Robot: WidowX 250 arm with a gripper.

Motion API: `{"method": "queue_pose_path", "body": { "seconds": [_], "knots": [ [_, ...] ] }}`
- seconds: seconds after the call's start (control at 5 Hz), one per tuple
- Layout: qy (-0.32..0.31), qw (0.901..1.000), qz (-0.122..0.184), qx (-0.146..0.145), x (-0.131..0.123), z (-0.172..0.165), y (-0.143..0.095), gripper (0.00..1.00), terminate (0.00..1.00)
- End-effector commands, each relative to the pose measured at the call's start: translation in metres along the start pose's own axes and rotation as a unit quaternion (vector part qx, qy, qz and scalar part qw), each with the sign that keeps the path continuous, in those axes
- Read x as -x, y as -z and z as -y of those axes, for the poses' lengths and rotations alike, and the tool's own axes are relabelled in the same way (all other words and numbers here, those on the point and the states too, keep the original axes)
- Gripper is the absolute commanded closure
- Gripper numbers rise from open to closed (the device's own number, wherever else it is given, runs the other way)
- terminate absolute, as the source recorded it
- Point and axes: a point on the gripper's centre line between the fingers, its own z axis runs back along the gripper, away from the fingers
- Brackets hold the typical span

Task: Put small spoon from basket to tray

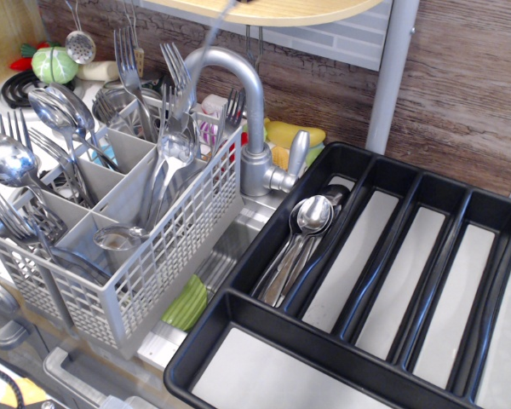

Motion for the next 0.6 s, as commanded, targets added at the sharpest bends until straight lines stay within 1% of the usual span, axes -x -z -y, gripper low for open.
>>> {"method": "queue_pose_path", "body": {
  "seconds": [0.0, 0.2, 0.4],
  "knots": [
    [-0.058, 0.9975, 0.0, 0.041, 0.011, 0.014, -0.012, 1.0, 0.0],
    [-0.095, 0.9922, -0.027, 0.077, 0.02, 0.025, 0.004, 1.0, 0.0],
    [-0.111, 0.9873, -0.039, 0.107, 0.027, 0.033, 0.02, 1.0, 0.0]
  ]
}}
